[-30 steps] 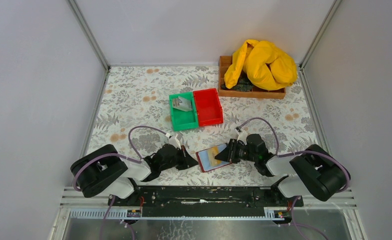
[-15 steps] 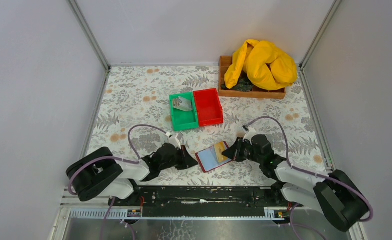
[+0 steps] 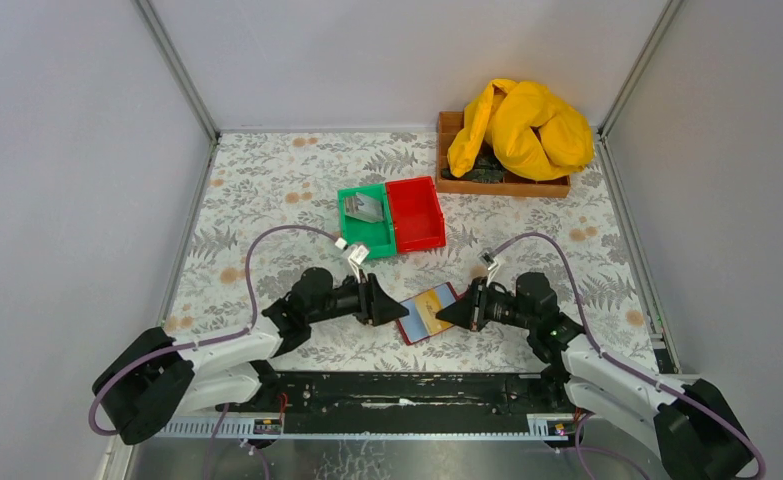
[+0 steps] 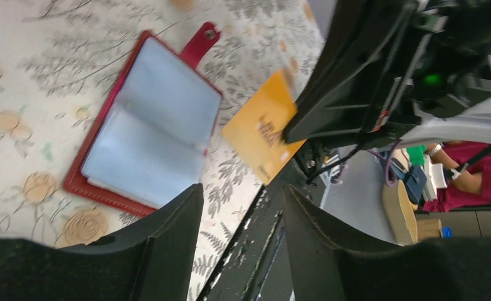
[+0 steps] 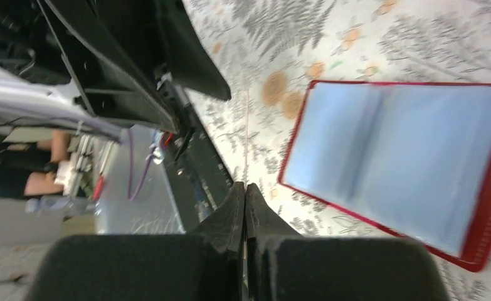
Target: Take the credit cards out of the card holder
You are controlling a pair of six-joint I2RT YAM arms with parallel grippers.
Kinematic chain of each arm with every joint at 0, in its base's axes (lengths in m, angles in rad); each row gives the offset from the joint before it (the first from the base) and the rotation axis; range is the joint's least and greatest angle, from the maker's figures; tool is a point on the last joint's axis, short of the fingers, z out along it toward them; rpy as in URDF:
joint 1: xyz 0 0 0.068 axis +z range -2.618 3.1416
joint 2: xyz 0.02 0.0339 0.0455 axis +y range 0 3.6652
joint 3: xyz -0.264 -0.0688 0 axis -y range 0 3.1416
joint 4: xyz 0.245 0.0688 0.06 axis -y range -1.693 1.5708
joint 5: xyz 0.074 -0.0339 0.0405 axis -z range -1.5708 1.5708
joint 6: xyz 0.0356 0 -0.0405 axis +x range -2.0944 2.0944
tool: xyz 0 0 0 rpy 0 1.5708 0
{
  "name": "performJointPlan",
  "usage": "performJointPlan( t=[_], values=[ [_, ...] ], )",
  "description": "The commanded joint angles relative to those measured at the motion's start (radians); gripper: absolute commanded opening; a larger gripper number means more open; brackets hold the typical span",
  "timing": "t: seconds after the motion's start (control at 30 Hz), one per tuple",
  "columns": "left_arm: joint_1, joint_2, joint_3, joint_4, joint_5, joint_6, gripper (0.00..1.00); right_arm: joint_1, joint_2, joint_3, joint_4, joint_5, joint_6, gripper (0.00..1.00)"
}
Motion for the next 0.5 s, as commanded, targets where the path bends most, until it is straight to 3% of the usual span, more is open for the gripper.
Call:
performJointPlan(
  t=[0.0, 0.23, 0.47],
  values=[
    [0.025, -0.043, 0.066, -0.023, 0.201, 0.104, 0.57, -0.005, 0.027, -0.032, 0.226, -0.210, 0.103, 0.00],
    [0.030, -0.050, 0.082, -0.044, 0.291, 0.139, 0.57, -0.006, 0.008, -0.023, 0.299, -0.290, 0.161, 0.00],
    [0.030, 0.000, 0.067, 0.076, 0.330, 0.074, 0.56, -0.005, 0.059, -0.020, 0.367, -0.324, 0.190, 0.00]
  ],
)
